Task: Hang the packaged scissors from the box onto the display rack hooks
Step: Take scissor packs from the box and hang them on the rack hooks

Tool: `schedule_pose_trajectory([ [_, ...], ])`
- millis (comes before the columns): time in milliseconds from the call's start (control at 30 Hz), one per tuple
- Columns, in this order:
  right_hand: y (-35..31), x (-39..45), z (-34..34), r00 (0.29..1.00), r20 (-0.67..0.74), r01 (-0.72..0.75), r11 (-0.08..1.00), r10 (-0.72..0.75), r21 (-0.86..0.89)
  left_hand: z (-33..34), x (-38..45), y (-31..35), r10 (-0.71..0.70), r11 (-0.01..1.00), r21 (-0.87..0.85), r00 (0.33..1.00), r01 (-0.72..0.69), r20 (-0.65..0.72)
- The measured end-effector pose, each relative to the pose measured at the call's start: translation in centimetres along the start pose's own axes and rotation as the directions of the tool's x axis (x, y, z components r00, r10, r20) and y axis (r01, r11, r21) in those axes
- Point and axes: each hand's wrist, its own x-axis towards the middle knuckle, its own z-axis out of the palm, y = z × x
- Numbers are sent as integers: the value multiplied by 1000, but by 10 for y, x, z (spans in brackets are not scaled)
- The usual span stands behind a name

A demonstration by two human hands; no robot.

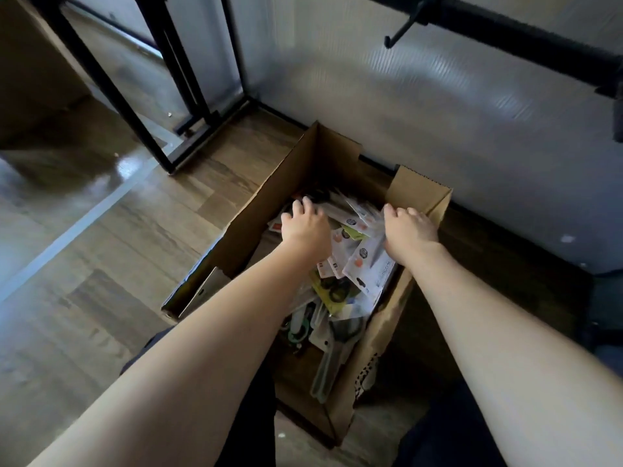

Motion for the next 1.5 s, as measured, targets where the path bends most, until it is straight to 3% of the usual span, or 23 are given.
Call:
schedule_pose_trajectory([
  [267,3,14,-8,998,57,13,999,-10,-49,3,27,0,-27,977,-210,998,37,50],
  [667,33,4,0,996,-88,15,998,-10,59,39,70,34,236,971,63,964,-230,-119],
  [833,32,0,3,995,-99,18,997,-10,78,38,88,44,265,964,-20,964,-265,-3],
  [1067,37,-7,-2,983,-182,20,989,8,147,36,99,43,260,965,-15,965,-260,18],
  [1267,41,-12,-8,976,-214,2,986,35,168,29,93,43,216,974,18,945,-227,245],
  [1500,41,-19,-12,972,-233,11,981,34,192,25,80,38,326,904,248,936,-349,133],
])
